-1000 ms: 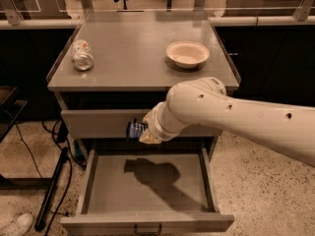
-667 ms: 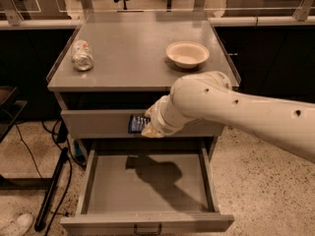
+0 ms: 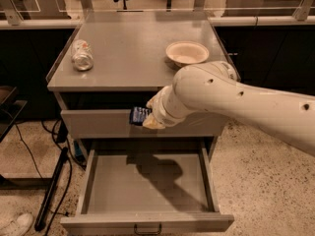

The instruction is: Pick rxbar blueberry from middle drawer and place on counter

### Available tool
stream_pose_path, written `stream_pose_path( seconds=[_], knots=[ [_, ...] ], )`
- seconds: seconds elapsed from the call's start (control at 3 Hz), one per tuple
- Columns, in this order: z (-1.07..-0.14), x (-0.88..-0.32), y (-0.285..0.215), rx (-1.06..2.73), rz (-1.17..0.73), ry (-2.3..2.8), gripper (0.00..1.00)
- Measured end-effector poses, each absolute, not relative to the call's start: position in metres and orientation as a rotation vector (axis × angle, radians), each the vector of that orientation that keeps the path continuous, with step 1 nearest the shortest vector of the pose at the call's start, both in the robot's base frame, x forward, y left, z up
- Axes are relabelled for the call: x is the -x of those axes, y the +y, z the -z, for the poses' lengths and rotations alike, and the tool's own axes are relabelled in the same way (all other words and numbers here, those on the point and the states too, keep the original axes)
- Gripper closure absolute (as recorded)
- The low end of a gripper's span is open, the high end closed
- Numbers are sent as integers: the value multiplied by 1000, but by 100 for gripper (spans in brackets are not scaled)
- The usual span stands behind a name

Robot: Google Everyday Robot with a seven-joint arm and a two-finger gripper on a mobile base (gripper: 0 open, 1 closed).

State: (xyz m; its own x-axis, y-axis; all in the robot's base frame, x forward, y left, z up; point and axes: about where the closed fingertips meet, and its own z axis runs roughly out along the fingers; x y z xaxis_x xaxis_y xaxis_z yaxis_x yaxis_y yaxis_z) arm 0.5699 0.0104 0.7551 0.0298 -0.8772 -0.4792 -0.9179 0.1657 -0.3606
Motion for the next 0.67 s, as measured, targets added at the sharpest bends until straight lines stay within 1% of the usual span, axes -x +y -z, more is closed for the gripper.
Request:
stream_pose_path(
  seconds=[0.67],
  knots=[
    [-819,-601,9,1664,-32,1750,100]
  ],
)
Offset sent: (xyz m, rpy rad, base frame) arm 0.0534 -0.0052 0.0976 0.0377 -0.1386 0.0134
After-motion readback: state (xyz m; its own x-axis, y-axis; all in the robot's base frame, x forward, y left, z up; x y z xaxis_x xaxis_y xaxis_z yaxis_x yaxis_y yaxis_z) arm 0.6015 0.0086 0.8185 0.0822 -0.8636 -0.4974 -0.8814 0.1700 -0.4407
